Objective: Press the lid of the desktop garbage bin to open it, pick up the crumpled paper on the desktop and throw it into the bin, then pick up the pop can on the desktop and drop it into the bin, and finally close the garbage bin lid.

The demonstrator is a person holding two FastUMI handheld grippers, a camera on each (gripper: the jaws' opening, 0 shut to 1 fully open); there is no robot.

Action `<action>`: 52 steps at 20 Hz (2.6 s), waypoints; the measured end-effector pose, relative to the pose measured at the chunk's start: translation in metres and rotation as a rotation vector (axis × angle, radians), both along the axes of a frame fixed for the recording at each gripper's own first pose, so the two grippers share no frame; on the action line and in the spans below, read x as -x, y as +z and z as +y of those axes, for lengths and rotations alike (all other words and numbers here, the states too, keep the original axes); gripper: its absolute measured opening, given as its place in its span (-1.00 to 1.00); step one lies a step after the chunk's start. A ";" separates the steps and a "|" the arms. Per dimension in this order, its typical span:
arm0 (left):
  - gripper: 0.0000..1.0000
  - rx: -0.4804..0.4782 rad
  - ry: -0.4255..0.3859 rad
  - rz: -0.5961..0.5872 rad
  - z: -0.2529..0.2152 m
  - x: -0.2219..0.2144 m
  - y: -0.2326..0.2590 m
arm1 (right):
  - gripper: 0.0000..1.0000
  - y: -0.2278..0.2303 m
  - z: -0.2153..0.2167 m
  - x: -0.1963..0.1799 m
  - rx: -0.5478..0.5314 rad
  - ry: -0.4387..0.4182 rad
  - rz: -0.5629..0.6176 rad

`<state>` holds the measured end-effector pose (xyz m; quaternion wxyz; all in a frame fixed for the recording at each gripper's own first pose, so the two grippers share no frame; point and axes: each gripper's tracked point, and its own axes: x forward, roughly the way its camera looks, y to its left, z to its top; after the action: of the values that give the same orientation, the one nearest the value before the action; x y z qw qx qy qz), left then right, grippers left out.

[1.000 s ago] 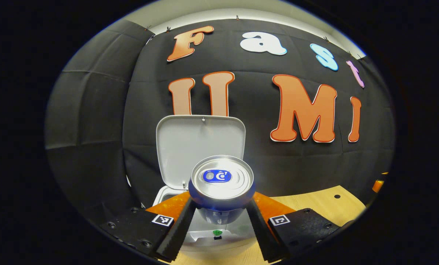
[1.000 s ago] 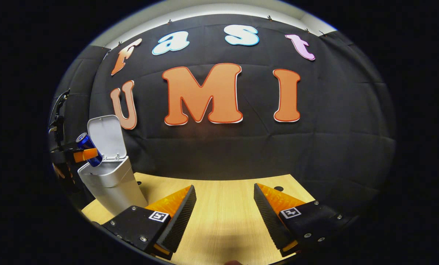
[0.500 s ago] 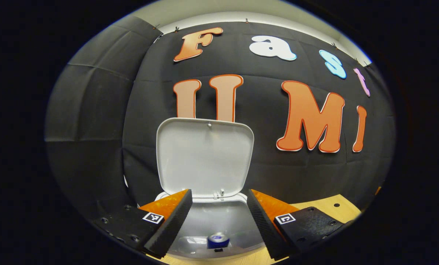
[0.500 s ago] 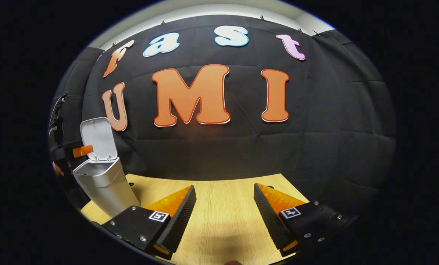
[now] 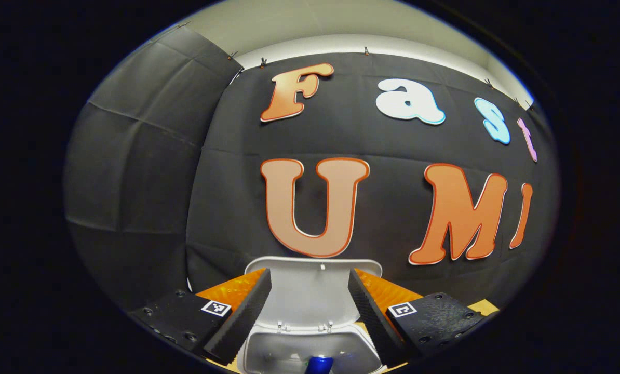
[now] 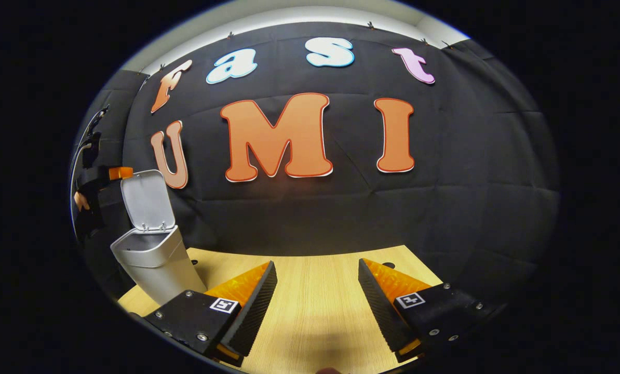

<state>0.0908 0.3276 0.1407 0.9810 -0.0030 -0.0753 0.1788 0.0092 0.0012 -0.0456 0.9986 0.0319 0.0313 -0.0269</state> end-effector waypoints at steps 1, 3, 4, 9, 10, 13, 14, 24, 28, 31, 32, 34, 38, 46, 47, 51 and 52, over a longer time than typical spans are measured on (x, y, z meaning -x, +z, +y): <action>0.84 -0.004 -0.008 -0.011 0.000 -0.005 0.011 | 0.88 0.000 0.001 0.001 0.004 0.002 -0.002; 0.84 -0.003 -0.015 -0.022 0.003 -0.018 0.030 | 0.88 0.001 0.002 0.002 0.006 0.004 -0.004; 0.84 0.008 -0.022 -0.019 0.005 -0.026 0.036 | 0.88 0.001 0.002 0.003 0.007 0.002 -0.005; 0.87 0.045 -0.025 0.082 0.022 -0.064 0.031 | 0.89 0.003 0.000 0.008 0.007 -0.003 -0.011; 0.87 0.041 -0.024 0.106 0.025 -0.068 0.028 | 0.89 0.004 -0.001 0.008 0.006 -0.002 -0.011; 0.88 0.047 -0.021 0.231 0.026 -0.071 -0.003 | 0.88 0.001 -0.002 0.010 -0.008 0.003 -0.001; 0.86 0.026 -0.025 0.209 0.024 -0.074 0.002 | 0.89 0.000 -0.002 0.009 -0.009 0.003 -0.001; 0.87 0.047 -0.056 0.354 0.001 -0.042 -0.018 | 0.88 -0.001 0.012 0.006 0.000 0.059 0.003; 0.87 0.126 -0.083 0.472 -0.013 -0.024 -0.066 | 0.88 0.000 0.014 0.006 0.000 0.076 -0.004; 0.89 0.188 -0.079 0.560 -0.024 -0.008 -0.119 | 0.88 0.001 0.015 0.007 0.004 0.087 -0.009; 0.89 0.211 -0.065 0.581 -0.027 0.003 -0.134 | 0.88 0.000 0.014 0.006 0.005 0.087 -0.008; 0.90 0.208 -0.059 0.603 -0.037 0.018 -0.157 | 0.88 -0.002 0.012 0.009 -0.004 0.091 -0.001; 0.90 0.213 -0.076 0.684 -0.057 0.044 -0.203 | 0.88 -0.006 0.010 0.012 0.015 0.100 0.008; 0.96 0.119 -0.038 0.722 -0.053 0.055 -0.212 | 0.88 -0.016 0.010 0.018 0.015 0.127 0.031; 0.95 0.126 -0.034 0.721 -0.054 0.056 -0.213 | 0.88 -0.017 0.011 0.019 0.013 0.131 0.032; 0.95 0.112 -0.027 0.692 -0.054 0.055 -0.210 | 0.88 -0.011 0.009 0.022 0.012 0.143 0.018; 0.94 0.118 -0.028 0.691 -0.056 0.056 -0.210 | 0.88 -0.008 0.007 0.022 0.013 0.144 0.012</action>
<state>0.0344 0.2717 -0.0697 0.9491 -0.0001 0.2716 0.1597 -0.0130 0.0084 -0.0535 0.9980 0.0230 0.0393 0.0444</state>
